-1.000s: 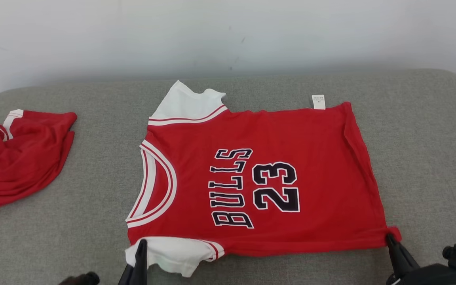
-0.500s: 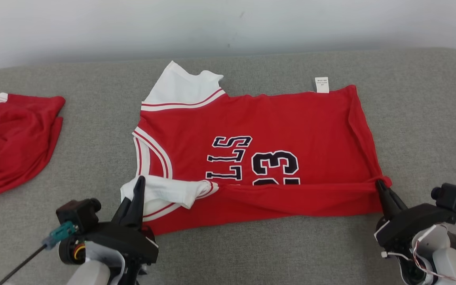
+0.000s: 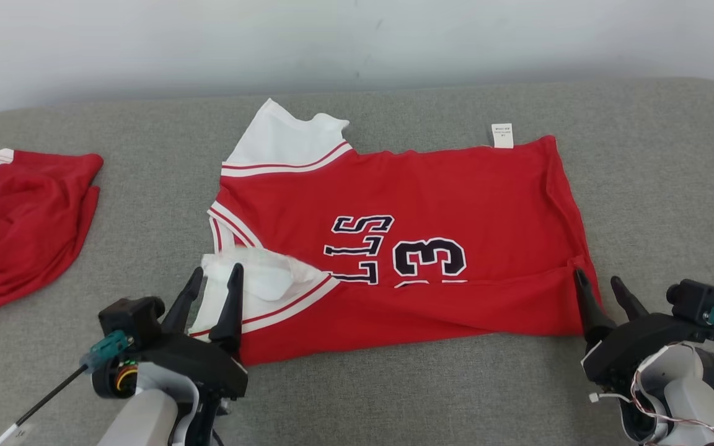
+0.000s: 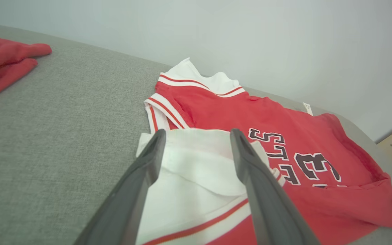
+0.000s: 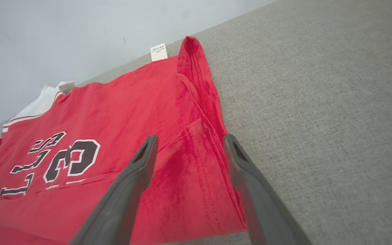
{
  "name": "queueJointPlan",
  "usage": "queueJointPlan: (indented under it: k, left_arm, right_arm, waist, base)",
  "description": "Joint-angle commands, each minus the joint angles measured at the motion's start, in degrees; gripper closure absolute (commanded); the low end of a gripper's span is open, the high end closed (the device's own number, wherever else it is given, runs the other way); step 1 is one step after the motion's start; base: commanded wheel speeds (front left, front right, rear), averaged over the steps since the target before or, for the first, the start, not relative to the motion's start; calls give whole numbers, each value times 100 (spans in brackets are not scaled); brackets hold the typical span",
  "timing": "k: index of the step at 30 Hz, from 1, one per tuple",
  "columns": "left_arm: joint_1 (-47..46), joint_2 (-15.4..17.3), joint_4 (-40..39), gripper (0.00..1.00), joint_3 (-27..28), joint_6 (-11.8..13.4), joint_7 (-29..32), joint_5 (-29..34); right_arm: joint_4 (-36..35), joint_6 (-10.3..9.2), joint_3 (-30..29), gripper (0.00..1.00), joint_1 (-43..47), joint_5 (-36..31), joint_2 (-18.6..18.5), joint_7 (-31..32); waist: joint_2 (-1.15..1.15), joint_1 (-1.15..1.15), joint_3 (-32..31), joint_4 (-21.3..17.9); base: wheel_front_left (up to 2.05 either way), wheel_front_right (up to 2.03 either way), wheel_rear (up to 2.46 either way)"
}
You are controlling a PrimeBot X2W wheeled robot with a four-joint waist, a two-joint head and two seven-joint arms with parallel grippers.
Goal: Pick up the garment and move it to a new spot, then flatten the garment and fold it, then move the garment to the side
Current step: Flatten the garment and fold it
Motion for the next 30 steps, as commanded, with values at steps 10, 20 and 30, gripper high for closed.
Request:
queueJointPlan:
  k: [10,20,30]
  left_arm:
    - [1035,113,-410,0,296,53,-72,345]
    - [1233,79,-422,0,113,115,-23,511]
    - [1047,97,57,0,126,311,-21,679]
  right_arm:
    - [97,-16,208,0,409,-150,-360,-285]
    - [372,-16,333,0,269,-265,-417,-329]
    - [1009,-16,591,0,-59,-451,-267,-467]
  waist:
    - [-1,-1,-127,-2]
    - [-1,-1,25,93]
    - [-1,-1,125,38]
  base:
    - [0,0,0]
    - [0,0,0]
    - [0,0,0]
